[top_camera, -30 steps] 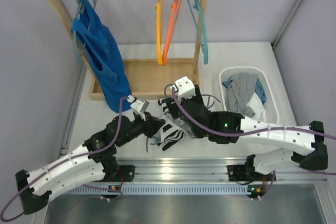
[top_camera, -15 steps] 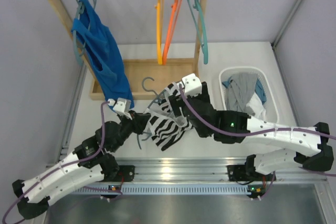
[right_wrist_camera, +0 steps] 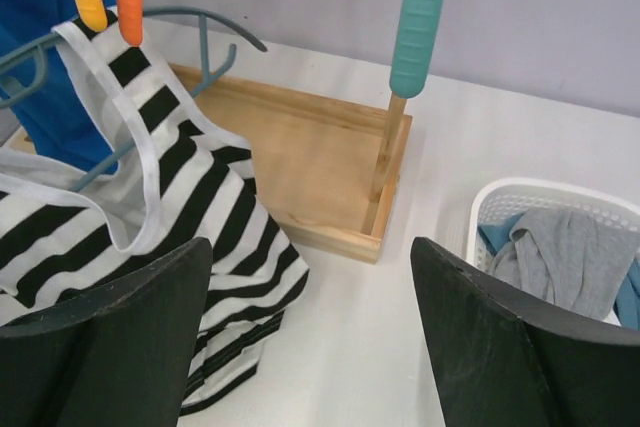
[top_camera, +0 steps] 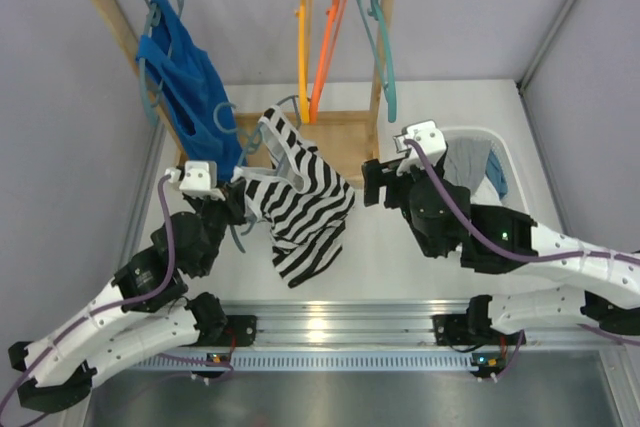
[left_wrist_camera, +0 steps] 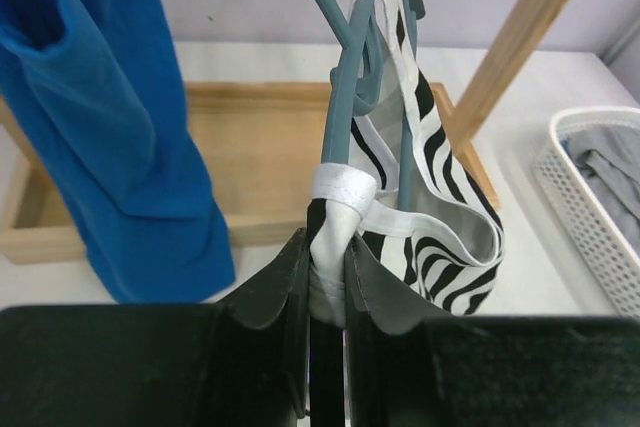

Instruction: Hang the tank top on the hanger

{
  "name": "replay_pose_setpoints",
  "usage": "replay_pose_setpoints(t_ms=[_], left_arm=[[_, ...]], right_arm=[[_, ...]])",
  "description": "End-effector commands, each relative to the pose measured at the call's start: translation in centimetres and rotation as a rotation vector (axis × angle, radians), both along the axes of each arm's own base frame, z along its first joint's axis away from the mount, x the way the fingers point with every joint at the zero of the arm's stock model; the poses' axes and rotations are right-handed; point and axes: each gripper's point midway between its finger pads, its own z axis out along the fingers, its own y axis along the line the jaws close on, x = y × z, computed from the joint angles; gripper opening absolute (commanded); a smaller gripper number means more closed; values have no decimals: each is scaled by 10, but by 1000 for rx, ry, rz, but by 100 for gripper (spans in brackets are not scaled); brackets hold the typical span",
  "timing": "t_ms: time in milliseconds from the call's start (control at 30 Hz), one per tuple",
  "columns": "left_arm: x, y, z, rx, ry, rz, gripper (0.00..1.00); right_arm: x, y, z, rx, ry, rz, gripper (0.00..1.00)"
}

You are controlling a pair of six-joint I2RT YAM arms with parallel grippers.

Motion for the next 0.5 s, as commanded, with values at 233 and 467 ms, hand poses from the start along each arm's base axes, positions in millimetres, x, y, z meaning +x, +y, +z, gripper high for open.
replay_pose_setpoints(t_ms=[233, 467], left_arm=[[21, 35, 106, 202, -181, 229, 0], [35, 21, 147, 291, -248, 209, 0]], right_arm=[[-6, -28, 20, 51, -19, -14, 80], [-8, -30, 21, 43, -24, 3, 80]])
